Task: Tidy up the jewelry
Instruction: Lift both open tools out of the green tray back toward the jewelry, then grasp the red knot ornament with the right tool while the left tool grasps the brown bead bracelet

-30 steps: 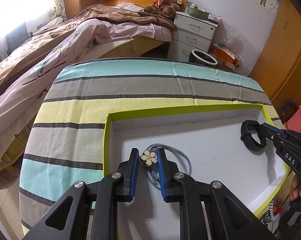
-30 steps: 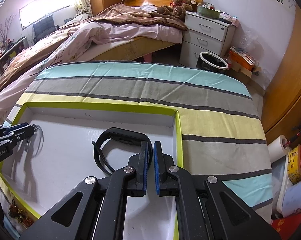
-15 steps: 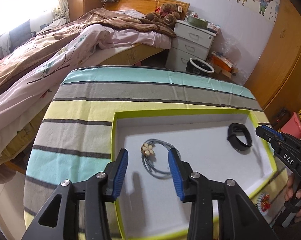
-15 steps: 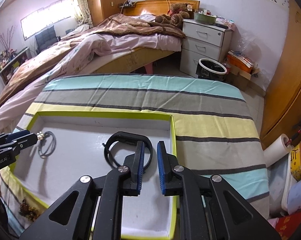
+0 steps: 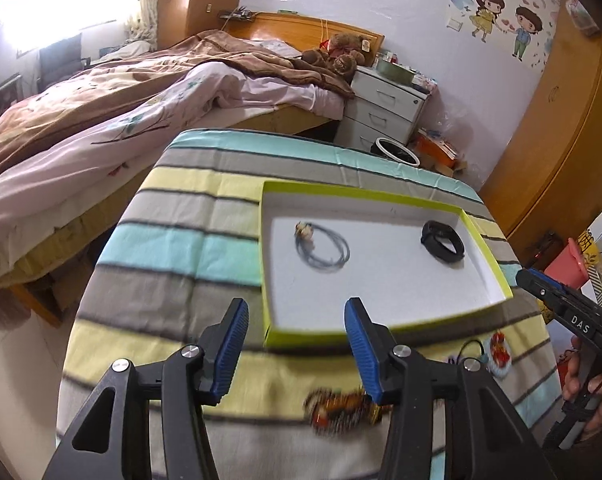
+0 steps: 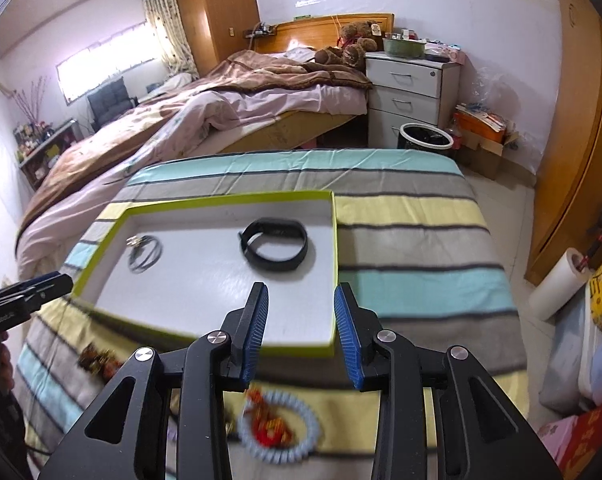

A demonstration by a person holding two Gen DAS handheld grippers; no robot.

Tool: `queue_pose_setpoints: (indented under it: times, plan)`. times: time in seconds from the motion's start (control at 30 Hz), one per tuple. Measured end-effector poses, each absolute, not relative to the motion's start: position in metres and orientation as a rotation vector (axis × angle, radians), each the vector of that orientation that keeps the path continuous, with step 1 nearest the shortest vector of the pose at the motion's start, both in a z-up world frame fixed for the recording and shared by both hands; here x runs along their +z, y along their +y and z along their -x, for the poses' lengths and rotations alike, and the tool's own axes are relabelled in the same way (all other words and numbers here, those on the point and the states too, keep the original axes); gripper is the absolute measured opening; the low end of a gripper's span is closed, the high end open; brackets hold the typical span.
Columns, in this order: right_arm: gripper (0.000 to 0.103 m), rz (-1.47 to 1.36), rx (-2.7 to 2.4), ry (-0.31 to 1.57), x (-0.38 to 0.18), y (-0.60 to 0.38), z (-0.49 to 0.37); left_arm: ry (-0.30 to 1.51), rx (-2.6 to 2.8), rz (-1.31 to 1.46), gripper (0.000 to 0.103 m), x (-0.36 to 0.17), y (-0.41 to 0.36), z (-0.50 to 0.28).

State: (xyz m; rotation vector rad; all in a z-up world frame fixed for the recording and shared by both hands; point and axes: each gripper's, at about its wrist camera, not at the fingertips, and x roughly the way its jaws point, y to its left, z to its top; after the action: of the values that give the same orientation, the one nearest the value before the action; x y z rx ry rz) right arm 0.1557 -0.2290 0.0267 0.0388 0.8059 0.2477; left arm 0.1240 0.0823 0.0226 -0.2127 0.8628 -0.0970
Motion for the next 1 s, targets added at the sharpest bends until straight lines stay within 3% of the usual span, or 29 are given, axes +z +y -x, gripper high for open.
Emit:
queue_pose_setpoints:
  times: [0.37, 0.47, 0.83, 0.9, 0.93, 1.0]
  plan:
    - [0.036, -0.044, 0.352, 0.827, 0.007, -0.222, -0.118, 0.857, -0.038, 0.245, 0.051, 0.014, 0.097, -0.070]
    - [0.036, -0.034, 0.366, 0.841, 0.001, -0.218, -0.117, 0.870, -0.052, 0.253, 0.062, 0.009, 0.098, -0.062]
    - [0.035, 0.026, 0.340, 0.892, -0.019, -0.209, -0.120, 0.924, -0.085, 0.271, 0.063, -0.003, 0.095, -0.043]
    - [0.031, 0.025, 0.337, 0.894, -0.020, -0.211, -0.119, 0.929, -0.092, 0.277, 0.063, -0.004, 0.094, -0.043]
    - [0.020, 0.028, 0.332, 0.895, -0.020, -0.211, -0.119, 0.932, -0.098, 0.284, 0.063, -0.005, 0.094, -0.043]
    - [0.017, 0.038, 0.322, 0.890, -0.019, -0.212, -0.119, 0.935, -0.111, 0.289, 0.063, -0.006, 0.094, -0.043]
